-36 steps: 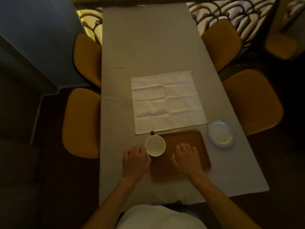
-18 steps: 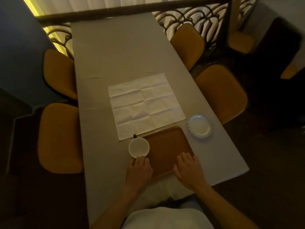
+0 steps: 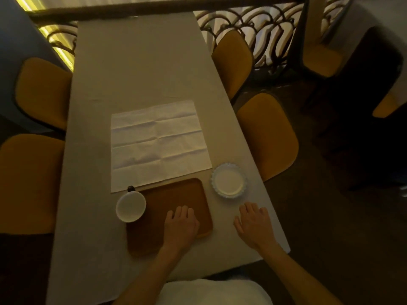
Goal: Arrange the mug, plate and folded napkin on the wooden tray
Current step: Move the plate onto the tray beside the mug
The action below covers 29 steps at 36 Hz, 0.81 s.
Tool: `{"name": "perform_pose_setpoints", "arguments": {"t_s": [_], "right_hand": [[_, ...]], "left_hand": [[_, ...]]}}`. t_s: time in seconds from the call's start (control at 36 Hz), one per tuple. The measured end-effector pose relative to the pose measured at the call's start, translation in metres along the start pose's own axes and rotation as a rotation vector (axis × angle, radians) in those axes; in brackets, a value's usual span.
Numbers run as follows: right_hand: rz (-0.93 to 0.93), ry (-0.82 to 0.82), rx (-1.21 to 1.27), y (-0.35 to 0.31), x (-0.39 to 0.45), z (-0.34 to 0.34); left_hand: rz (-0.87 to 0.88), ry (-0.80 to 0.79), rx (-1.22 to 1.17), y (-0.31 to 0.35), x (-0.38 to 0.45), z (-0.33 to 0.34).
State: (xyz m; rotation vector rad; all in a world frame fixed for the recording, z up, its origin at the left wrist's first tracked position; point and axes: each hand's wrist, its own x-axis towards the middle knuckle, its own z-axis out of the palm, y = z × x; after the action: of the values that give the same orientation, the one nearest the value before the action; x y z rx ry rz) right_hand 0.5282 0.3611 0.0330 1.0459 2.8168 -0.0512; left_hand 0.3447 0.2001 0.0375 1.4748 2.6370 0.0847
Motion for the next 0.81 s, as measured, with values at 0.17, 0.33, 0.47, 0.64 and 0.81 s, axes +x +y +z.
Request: {"name": "perform_pose_setpoints", "arguments": {"t_s": [0.17, 0.33, 0.47, 0.64, 0.81], "right_hand": [[-0.004, -0.031, -0.015, 0.052, 0.025, 0.002], [0.012, -0.066, -0.022, 0.08, 0.062, 0.011], [0.017, -0.035, 0.014, 0.088, 0.089, 0.024], [-0.008, -0.032, 0.023, 0.097, 0.118, 0.046], [-0.024, -0.089, 0.081, 0.103, 0.133, 0.066]], "left_hand": [[-0.032, -0.059, 0.018, 0.046, 0.04, -0.002], [-0.02, -0.071, 0.076, 0.06, 0.091, 0.007], [-0.017, -0.062, 0.083, 0.065, 0.13, 0.017], [-0.078, -0.193, 0.027, 0.066, 0.168, 0.041], [-0.107, -0.254, 0.062, 0.061, 0.181, 0.057]]}}
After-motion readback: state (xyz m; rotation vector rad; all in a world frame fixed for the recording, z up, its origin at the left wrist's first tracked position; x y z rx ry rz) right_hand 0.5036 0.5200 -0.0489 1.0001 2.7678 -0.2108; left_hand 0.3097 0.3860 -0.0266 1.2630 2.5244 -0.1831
